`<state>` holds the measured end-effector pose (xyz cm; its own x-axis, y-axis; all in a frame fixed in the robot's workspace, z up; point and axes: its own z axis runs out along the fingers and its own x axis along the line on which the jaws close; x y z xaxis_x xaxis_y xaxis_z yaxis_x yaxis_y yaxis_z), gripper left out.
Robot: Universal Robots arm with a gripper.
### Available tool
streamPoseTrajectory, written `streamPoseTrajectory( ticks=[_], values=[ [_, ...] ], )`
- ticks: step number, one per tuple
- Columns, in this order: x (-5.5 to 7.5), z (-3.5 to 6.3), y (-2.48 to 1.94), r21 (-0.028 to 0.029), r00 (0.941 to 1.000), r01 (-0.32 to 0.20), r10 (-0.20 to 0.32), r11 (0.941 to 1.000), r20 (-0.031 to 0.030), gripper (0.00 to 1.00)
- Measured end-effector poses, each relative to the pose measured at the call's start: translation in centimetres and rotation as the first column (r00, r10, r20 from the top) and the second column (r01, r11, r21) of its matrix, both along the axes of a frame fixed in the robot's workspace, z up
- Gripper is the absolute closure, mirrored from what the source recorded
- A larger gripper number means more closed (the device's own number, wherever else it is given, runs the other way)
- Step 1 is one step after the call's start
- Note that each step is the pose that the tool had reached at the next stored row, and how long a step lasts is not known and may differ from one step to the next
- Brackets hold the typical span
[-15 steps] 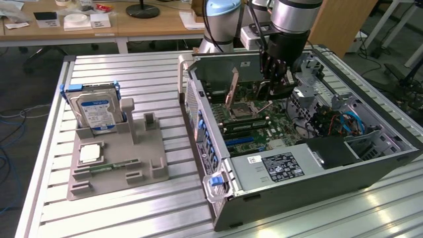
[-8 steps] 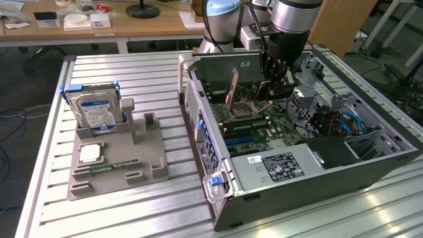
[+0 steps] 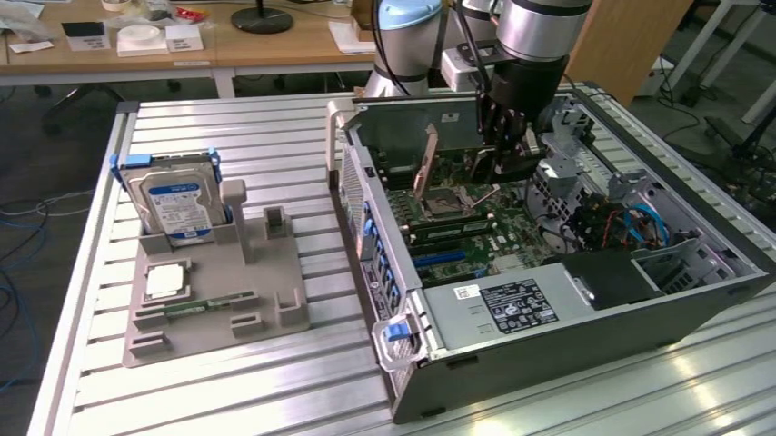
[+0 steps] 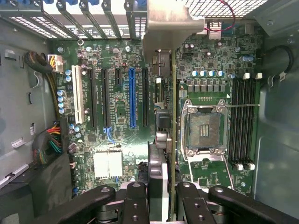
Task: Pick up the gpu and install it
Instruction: 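Insert the gpu into the slot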
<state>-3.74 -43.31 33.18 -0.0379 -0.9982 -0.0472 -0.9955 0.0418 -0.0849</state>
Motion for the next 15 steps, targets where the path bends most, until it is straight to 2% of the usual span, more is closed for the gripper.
streamPoseTrajectory(
  ticks=[15],
  values=[
    [0.00, 0.00, 0.00, 0.0000, 1.0000, 0.000, 0.000, 1.0000, 0.0000, 0.72]
  ],
)
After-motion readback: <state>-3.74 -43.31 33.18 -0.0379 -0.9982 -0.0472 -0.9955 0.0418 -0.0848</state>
